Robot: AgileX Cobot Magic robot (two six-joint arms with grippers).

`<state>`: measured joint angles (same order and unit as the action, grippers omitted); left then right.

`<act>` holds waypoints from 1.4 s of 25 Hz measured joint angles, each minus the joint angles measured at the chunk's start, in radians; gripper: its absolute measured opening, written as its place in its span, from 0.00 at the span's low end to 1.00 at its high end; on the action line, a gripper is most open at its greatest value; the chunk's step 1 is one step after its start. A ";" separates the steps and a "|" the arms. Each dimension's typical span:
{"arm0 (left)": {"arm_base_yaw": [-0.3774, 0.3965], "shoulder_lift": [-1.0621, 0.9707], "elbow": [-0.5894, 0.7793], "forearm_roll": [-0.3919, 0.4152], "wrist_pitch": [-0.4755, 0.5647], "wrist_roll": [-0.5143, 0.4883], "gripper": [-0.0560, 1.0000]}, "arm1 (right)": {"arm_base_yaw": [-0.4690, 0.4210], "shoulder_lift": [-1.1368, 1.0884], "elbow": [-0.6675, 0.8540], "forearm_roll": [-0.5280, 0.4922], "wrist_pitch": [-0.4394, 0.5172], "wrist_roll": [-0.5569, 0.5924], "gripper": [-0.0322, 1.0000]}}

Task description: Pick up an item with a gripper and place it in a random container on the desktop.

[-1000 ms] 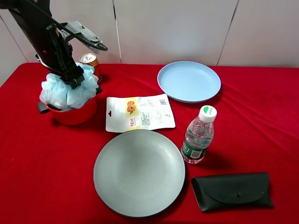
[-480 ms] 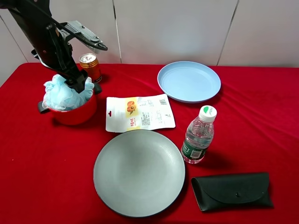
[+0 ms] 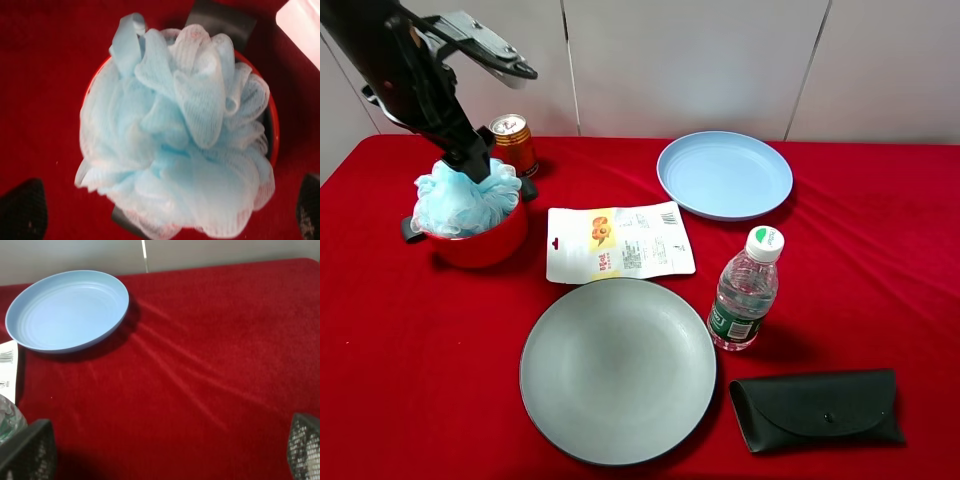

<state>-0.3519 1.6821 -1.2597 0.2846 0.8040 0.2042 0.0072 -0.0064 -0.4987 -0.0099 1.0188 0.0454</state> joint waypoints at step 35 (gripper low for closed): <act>0.000 -0.563 0.001 -0.308 0.359 0.025 0.99 | 0.000 0.000 0.000 0.000 0.000 0.000 0.70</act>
<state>-0.3519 1.1194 -1.2584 -0.0231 1.1632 0.2293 0.0072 -0.0064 -0.4987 -0.0099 1.0188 0.0454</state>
